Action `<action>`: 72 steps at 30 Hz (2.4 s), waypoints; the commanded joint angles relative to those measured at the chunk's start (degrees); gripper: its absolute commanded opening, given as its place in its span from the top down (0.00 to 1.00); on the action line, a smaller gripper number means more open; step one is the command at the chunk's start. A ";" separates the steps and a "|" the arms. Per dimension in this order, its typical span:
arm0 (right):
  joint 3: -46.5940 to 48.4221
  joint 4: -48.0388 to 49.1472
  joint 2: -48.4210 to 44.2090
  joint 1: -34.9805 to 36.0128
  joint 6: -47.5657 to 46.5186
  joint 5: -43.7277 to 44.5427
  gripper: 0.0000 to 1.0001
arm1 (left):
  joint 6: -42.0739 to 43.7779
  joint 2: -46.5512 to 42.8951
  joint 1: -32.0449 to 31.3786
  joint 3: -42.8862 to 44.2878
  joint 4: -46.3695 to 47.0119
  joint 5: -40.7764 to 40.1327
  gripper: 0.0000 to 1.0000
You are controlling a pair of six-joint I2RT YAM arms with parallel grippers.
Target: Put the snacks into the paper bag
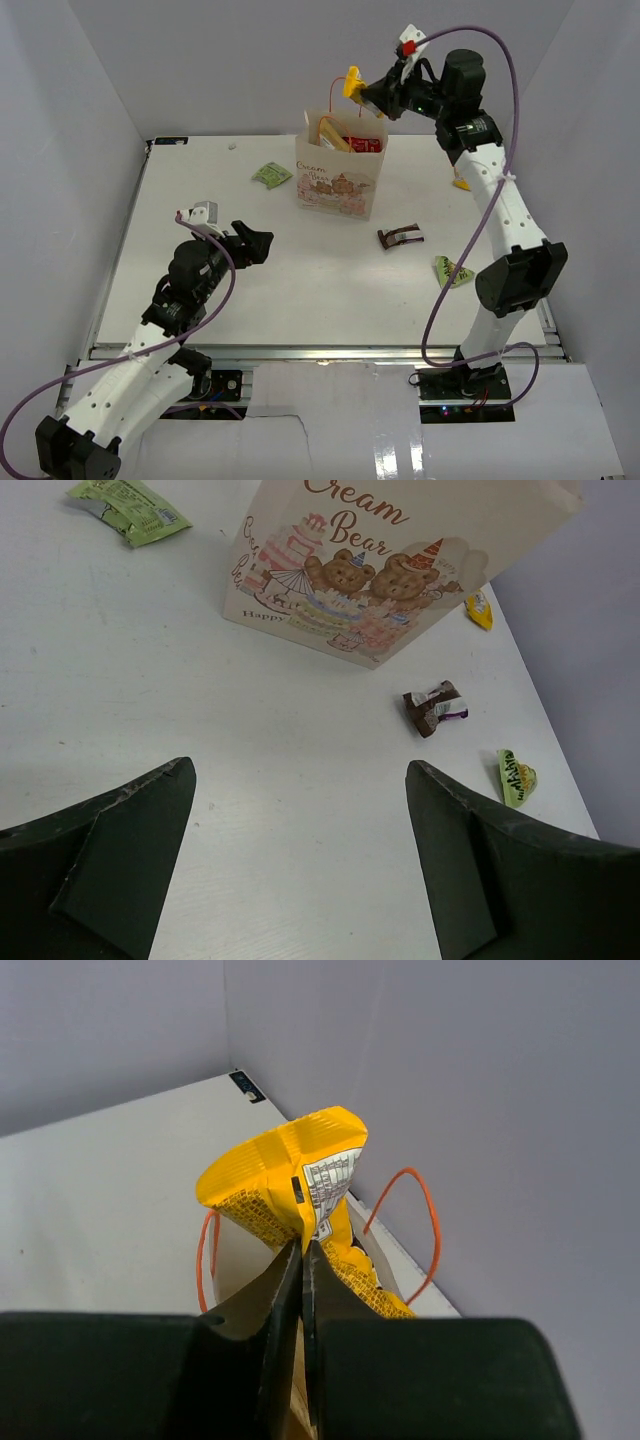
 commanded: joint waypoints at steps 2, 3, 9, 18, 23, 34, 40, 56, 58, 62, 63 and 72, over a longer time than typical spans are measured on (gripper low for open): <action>3.67 9.48 5.24 4.06 15.27 16.61 0.92 | -1.34 -2.45 0.20 1.32 -1.15 -0.25 0.04; 3.67 9.49 5.77 4.59 15.89 19.18 0.92 | -1.52 -2.81 0.20 1.32 -2.03 -0.78 0.04; 0.07 9.49 6.66 5.30 18.10 27.82 0.92 | -4.06 -5.62 0.20 0.97 -4.67 -2.63 0.04; -11.88 11.43 1.30 5.13 13.09 27.03 0.54 | -12.59 3.57 0.20 3.51 -5.11 -9.92 0.06; -13.73 10.46 -2.04 2.49 13.52 24.50 0.39 | -13.73 16.85 0.90 12.54 -3.88 -11.59 0.08; -28.65 -6.05 -13.02 -15.43 -3.14 -8.56 0.28 | -20.68 61.54 17.69 43.13 -7.56 7.03 0.14; -44.20 -8.96 -20.67 -22.47 -7.30 -9.88 0.28 | -16.81 80.13 18.39 66.16 -12.14 6.87 0.13; -50.48 -8.52 -22.53 -25.81 -4.94 -9.27 0.28 | -26.39 97.64 18.48 80.69 -18.65 5.28 0.49; -50.30 -8.44 -22.17 -25.81 -4.41 -9.70 0.28 | -26.22 97.73 18.39 80.51 -18.65 5.37 0.57; -49.60 -8.44 -21.56 -25.81 -3.79 -9.79 0.29 | -24.99 97.30 18.57 80.34 -17.68 6.51 0.76; -49.51 -8.52 -21.47 -25.73 -3.70 -9.79 0.29 | -23.94 96.95 18.74 79.90 -16.64 7.21 0.79; -50.30 -8.88 -23.14 -25.73 -5.19 -9.09 0.29 | -14.36 84.04 19.89 73.92 -6.45 13.28 1.00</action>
